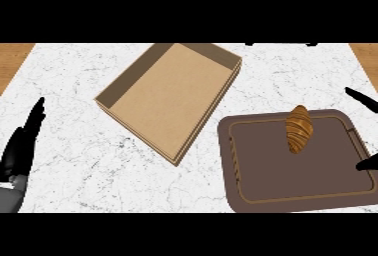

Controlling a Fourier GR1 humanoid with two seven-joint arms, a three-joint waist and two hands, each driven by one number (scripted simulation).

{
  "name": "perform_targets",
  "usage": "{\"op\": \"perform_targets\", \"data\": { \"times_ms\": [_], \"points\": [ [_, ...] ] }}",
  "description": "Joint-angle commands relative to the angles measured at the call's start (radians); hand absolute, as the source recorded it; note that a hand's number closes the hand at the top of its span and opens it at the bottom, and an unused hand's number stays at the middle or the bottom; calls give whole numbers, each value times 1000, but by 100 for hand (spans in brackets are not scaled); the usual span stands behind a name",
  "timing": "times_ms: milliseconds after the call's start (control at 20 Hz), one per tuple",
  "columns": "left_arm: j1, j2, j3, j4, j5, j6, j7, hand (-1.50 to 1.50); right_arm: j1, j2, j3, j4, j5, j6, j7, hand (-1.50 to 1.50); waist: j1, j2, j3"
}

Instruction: Pick the croissant from the tray and place it in the cardboard box

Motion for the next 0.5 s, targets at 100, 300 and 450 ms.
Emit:
{"op": "perform_targets", "data": {
  "times_ms": [100, 300, 450],
  "points": [
    [-7, -6, 8, -13, -11, -20, 19, 0, -113, -5, 135, 26, 157, 85, 140, -150, 4, -2, 0],
    [7, 21, 47, -38, -11, -67, 38, 0, -179, 89, 149, 44, 187, 125, 238, -150, -1, -3, 1],
    [78, -33, 44, -34, -45, -25, -24, 0, -170, 133, 161, -21, 209, 135, 329, -150, -8, -6, 0]
  ]
}}
